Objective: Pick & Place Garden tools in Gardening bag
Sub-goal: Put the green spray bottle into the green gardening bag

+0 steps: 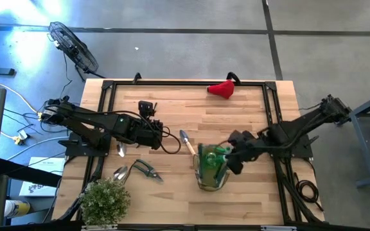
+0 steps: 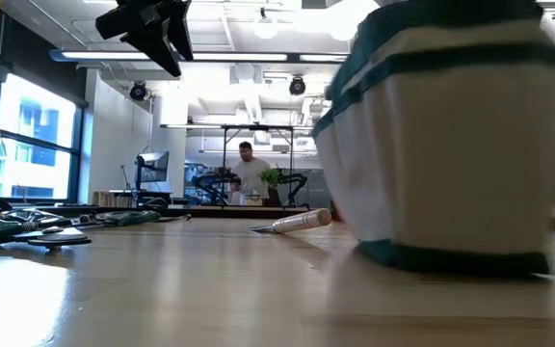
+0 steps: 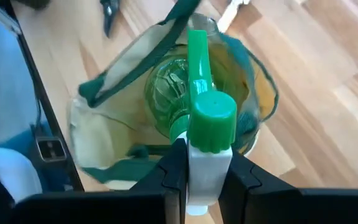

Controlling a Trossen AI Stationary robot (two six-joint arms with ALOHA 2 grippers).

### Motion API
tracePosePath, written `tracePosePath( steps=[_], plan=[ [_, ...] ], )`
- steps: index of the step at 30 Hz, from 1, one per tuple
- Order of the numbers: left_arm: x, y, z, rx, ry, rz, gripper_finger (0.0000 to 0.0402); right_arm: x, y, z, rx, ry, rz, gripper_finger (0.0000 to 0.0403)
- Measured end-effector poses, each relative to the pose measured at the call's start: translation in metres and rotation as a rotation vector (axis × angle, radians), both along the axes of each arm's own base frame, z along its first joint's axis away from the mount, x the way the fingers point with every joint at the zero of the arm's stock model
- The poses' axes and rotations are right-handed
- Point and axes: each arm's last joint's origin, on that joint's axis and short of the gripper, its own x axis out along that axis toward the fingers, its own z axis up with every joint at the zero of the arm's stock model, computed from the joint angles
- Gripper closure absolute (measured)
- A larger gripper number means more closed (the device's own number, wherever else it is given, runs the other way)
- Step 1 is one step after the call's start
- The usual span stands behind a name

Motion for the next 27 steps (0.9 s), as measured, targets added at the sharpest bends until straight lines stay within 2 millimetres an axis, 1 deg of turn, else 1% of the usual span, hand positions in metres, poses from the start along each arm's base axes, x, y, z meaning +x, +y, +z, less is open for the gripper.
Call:
tracePosePath(
  steps=[6, 9, 12, 16, 20, 22, 25, 27],
  plan=[
    [0.0, 0.0, 0.0, 0.0, 0.0, 0.0, 0.0149, 0.01, -0.013, 0.017, 0.062, -0.03, -0.009, 0.0361],
    [0.0, 0.0, 0.0, -0.001, 0.0, 0.0, 0.0149, 0.012, -0.021, 0.02, 0.107, -0.019, -0.056, 0.0361],
    [0.0, 0.0, 0.0, -0.007, 0.002, -0.002, 0.0149, 0.013, -0.028, 0.02, 0.16, 0.017, -0.1, 0.0361],
    [0.0, -0.001, -0.001, -0.026, 0.005, -0.008, 0.0149, 0.018, -0.035, 0.015, 0.236, 0.062, -0.144, 0.0361],
    [0.0, 0.0, -0.001, -0.03, 0.001, -0.004, 0.0149, 0.028, -0.037, 0.009, 0.323, 0.125, -0.158, 0.0361],
    [0.0, 0.0, -0.001, -0.031, -0.002, -0.001, 0.0149, 0.036, -0.037, 0.01, 0.353, 0.142, -0.159, 0.0361],
    [0.0, -0.001, -0.001, -0.042, 0.0, -0.004, 0.0149, 0.047, -0.036, 0.023, 0.362, 0.146, -0.151, 0.0361],
    [0.0, -0.001, -0.001, -0.068, 0.007, -0.012, 0.0149, 0.049, -0.036, 0.033, 0.318, 0.185, -0.161, 0.0361]
  ],
)
